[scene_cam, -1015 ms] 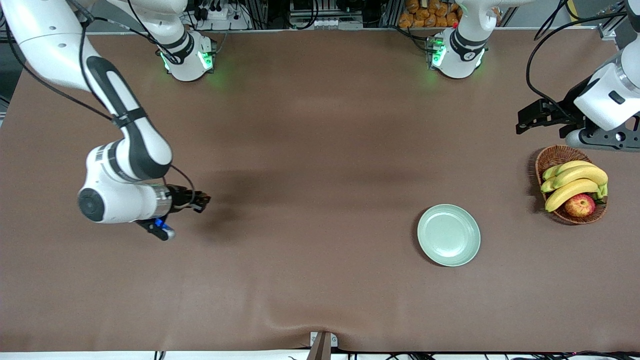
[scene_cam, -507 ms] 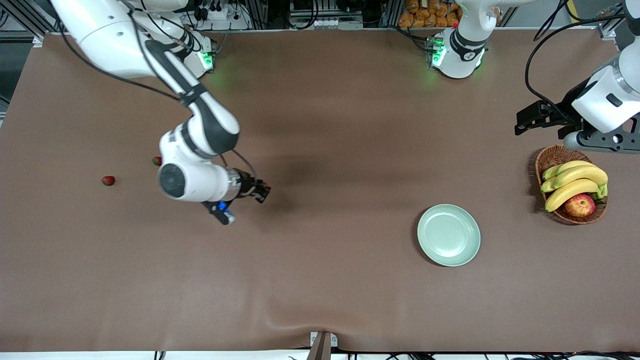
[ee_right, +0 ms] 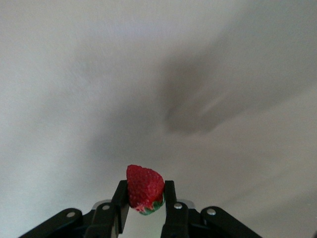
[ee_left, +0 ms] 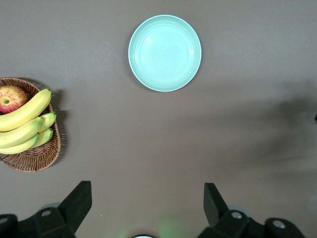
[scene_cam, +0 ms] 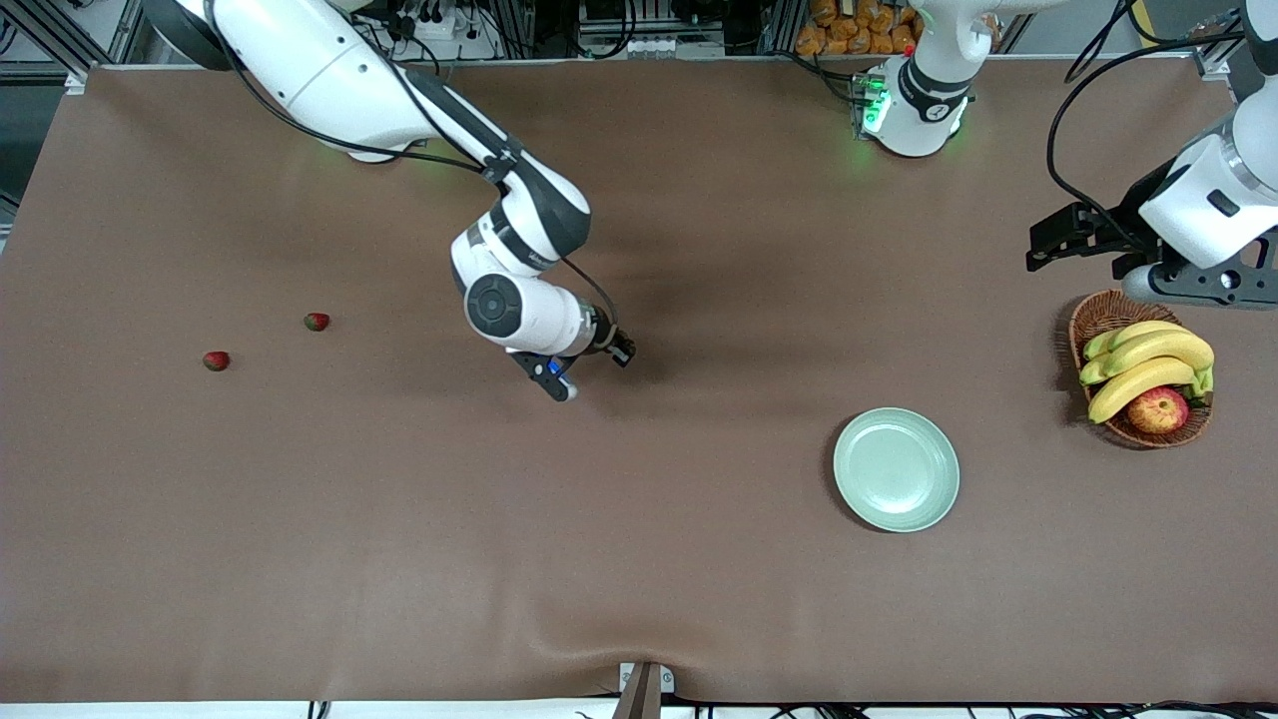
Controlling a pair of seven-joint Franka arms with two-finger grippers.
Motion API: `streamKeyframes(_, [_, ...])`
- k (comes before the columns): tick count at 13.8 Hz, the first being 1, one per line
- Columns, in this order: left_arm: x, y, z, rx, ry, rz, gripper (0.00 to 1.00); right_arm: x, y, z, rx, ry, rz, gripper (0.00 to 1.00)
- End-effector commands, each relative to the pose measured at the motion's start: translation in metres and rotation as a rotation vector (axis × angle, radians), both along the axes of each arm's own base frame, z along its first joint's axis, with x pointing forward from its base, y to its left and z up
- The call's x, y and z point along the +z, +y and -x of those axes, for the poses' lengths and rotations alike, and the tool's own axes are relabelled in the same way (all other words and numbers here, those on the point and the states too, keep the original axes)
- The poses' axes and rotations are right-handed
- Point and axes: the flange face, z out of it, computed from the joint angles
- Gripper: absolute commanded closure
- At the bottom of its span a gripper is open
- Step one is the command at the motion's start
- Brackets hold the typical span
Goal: Collect all strawberries into plate
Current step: 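Carry the strawberry to the table middle and open the right gripper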
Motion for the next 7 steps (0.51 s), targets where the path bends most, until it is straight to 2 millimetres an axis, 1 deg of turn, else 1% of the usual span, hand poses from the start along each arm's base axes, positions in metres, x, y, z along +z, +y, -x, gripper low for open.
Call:
streamKeyframes(1, [0.002, -0.001, 0.000, -0.002, 0.007, 0.021, 0.00, -0.016, 0.015, 0.011, -0.039, 0.010, 0.016, 1.00])
streamKeyframes(2, [0.002, 0.001, 0.000, 0.001, 0.007, 0.021, 0.00, -0.020, 0.020, 0.017, -0.033, 0.009, 0.024, 1.00])
streamKeyframes(3, [0.002, 0.000, 0.000, 0.000, 0.007, 0.021, 0.00, -0.030, 0.026, 0.025, -0.020, 0.015, 0.035, 1.00])
streamKeyframes(4, [0.002, 0.000, 0.000, -0.002, 0.007, 0.021, 0.00, -0.034, 0.031, 0.030, -0.008, 0.009, 0.045, 1.00])
streamKeyframes(5, [0.002, -0.001, 0.000, -0.002, 0.007, 0.021, 0.00, -0.036, 0.030, 0.030, -0.011, -0.001, 0.052, 1.00])
streamKeyframes(6, [0.002, -0.001, 0.000, -0.002, 0.007, 0.021, 0.00, -0.036, 0.029, 0.028, -0.014, 0.000, 0.053, 0.78])
streamKeyframes(7, [0.002, -0.001, 0.000, -0.002, 0.007, 0.021, 0.00, -0.038, 0.029, 0.029, -0.015, 0.003, 0.055, 0.37])
